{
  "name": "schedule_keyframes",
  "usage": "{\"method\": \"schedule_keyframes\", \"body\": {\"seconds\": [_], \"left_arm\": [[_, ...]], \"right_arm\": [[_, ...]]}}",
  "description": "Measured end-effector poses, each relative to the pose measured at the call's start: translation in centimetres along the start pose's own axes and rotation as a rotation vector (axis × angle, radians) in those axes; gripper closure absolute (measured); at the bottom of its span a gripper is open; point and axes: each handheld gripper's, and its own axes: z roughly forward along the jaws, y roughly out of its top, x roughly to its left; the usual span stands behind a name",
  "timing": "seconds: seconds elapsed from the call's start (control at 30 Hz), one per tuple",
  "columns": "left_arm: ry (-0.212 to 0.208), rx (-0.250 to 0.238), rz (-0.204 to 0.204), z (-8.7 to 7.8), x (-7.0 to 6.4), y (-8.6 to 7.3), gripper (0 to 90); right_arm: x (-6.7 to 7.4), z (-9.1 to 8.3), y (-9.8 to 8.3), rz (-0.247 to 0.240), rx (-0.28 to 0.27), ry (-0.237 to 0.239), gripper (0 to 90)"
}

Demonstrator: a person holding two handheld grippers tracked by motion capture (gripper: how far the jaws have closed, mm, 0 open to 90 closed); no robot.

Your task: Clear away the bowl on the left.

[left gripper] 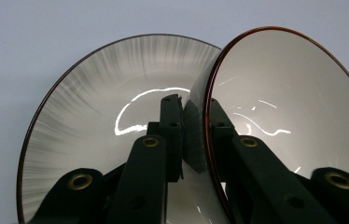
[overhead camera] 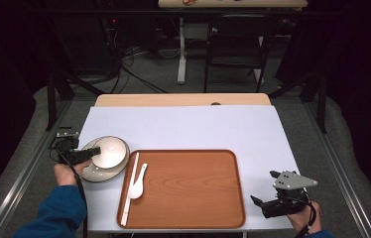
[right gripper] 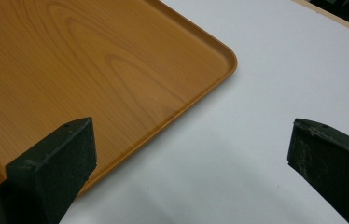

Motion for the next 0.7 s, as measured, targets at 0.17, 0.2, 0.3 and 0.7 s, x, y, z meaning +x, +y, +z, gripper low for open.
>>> {"method": "schedule_keyframes", "body": {"seconds": [0.17,0.2,0.3,0.7], "left_arm": [[-0.016,-0.037,0.021,-0.7,-0.6,0.4,81.5],[-0.022,-0.037,0.028,-0.9,-0.7,0.5,81.4],[-0.038,-0.056,0.044,-1.3,-1.3,0.8,81.4],[-0.084,-0.082,0.111,-1.6,-3.8,1.5,81.4]], "right_arm": [[0.0,0.1,0.0,0.003,0.003,0.000,0.4],[0.0,0.1,0.0,0.005,0.003,-0.001,0.4],[-0.1,0.2,0.0,0.009,0.007,0.002,0.4],[-0.4,0.6,0.6,0.038,0.015,0.014,0.1]]}}
